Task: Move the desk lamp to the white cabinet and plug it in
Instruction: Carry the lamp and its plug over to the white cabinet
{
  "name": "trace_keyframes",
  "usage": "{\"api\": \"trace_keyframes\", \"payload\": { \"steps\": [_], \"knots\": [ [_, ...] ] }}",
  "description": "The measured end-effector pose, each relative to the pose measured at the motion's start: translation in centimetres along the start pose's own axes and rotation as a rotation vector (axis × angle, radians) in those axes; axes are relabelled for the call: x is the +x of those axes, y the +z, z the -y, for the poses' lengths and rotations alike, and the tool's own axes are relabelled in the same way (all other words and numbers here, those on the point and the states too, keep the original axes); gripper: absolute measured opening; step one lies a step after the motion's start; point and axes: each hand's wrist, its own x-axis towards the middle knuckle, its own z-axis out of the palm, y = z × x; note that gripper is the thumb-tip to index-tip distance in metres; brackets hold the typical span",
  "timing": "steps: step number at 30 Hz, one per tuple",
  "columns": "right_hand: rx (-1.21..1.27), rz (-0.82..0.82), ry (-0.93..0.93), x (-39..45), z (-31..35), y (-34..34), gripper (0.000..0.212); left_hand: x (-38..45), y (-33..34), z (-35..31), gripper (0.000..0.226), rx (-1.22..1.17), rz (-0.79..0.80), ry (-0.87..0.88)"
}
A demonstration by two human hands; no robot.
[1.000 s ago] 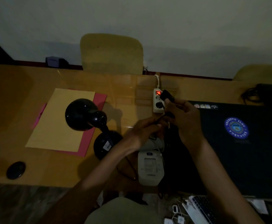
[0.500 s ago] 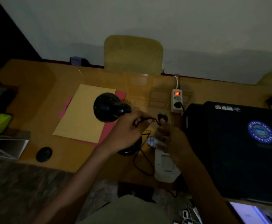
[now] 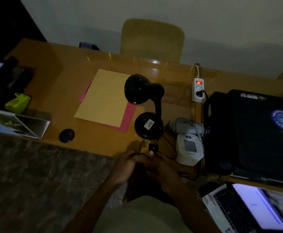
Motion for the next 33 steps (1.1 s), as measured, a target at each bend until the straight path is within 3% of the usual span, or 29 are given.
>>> {"api": "trace_keyframes", "payload": {
  "steps": [5, 7, 10, 13, 17, 20, 24, 28, 31, 33],
  "knots": [
    [-0.107, 0.010, -0.005, -0.4, -2.0, 2.2, 0.026, -0.5, -1.6, 2.1, 0.017, -0.281, -0.009, -0.119],
    [-0.143, -0.002, -0.020, -0.6, -2.7, 2.9, 0.015, -0.7, -2.1, 2.1, 0.016, -0.333, 0.021, -0.111],
    [-0.176, -0.056, -0.083, -0.7, -3.4, 3.8, 0.011, -1.1, -2.2, 1.8, 0.041, -0.496, -0.016, -0.149],
    [-0.275, -0.076, -0.184, -0.7, -3.8, 4.2, 0.025, -1.4, -2.3, 1.7, 0.035, -0.397, -0.072, -0.108],
    [-0.405, -0.078, -0.320, -0.9, -4.1, 3.9, 0.009, -1.2, -2.5, 2.4, 0.021, -0.218, -0.131, 0.017],
    [-0.556, 0.023, -0.368, -0.5, -3.3, 3.3, 0.009, -0.6, -2.6, 2.9, 0.016, -0.196, -0.235, 0.050],
    [-0.762, 0.105, -0.379, 1.3, 0.2, 1.8, 0.030, 0.6, -3.2, 2.7, 0.010, -0.129, -0.329, 0.032],
    [-0.860, -0.212, -0.753, 3.9, 5.4, -0.8, 0.014, 1.3, -4.4, 2.4, 0.015, -0.035, -0.422, 0.033],
    [-1.022, -0.275, -0.877, 6.8, 9.3, -3.7, 0.035, 1.4, -5.1, 1.9, 0.011, 0.099, -0.498, 0.059],
    [-1.294, -0.216, -0.799, 9.5, 11.4, -5.6, 0.055, 1.6, -5.2, 1.7, 0.012, 0.193, -0.579, 0.077]
  ]
}}
